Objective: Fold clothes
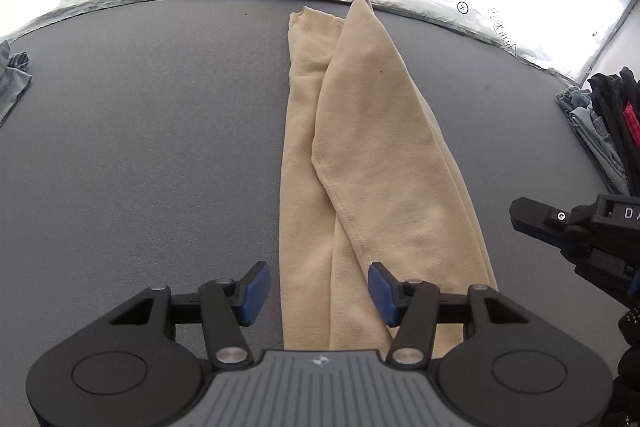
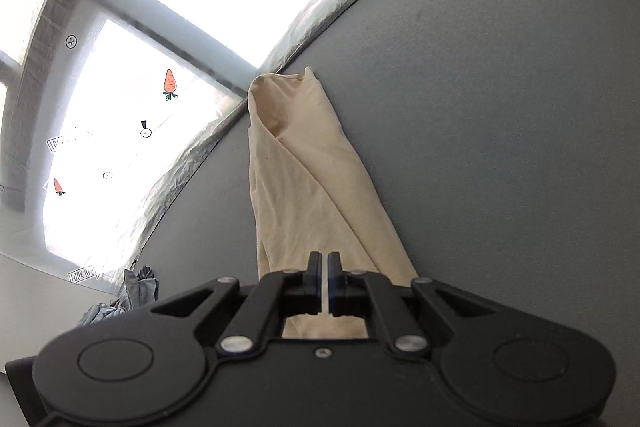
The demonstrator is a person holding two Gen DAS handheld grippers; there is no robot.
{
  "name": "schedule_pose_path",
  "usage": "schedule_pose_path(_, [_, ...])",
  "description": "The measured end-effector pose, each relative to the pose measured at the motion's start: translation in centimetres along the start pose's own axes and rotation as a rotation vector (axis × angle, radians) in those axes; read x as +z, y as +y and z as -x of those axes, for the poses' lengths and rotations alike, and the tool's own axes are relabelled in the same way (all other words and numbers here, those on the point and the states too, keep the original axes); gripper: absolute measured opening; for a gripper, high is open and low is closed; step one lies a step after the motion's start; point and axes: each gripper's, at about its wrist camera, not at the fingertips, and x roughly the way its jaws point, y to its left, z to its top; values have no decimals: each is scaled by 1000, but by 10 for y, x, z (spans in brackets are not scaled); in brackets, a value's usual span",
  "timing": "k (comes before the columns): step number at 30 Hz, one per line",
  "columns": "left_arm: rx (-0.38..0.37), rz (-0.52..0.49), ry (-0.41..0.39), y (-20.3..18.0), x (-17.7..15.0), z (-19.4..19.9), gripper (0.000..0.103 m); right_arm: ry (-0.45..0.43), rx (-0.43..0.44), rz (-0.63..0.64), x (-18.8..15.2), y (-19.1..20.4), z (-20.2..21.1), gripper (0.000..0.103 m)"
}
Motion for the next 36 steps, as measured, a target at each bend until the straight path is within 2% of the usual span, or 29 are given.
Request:
schedule_pose_path(7, [28, 25, 16, 15, 62, -45, 55, 51, 14, 86, 45, 31, -71, 3])
schedule_pose_path(13, [26, 44, 77, 16, 115, -95, 56, 123, 12, 80, 72, 49, -132, 3])
schedule_pose_path(17, [39, 35, 84, 10, 143, -124, 56, 144, 22, 56, 91, 52, -169, 3])
schedule_pose_path(20, [37, 25, 72, 7, 161, -139, 56, 152, 61, 21, 107, 50, -192, 3])
schedule_pose_path(23, [40, 0, 58, 3, 172, -149, 56, 140, 82, 18, 126, 49, -211, 4])
schedule_pose_path(29, [47, -6, 58, -3, 180, -170, 57, 99, 47, 38, 165, 42, -250, 6])
schedule_pose_path(32, [38, 16, 55, 2, 178, -167, 59, 106, 48, 58, 172, 45, -249, 6])
schedule_pose_path(35, [26, 55, 69, 12, 174, -161, 59, 99, 32, 114, 165, 49, -234, 18])
schedule_pose_path(36, [25, 69, 77, 16, 171, -158, 59, 98, 26, 131, 161, 48, -229, 26])
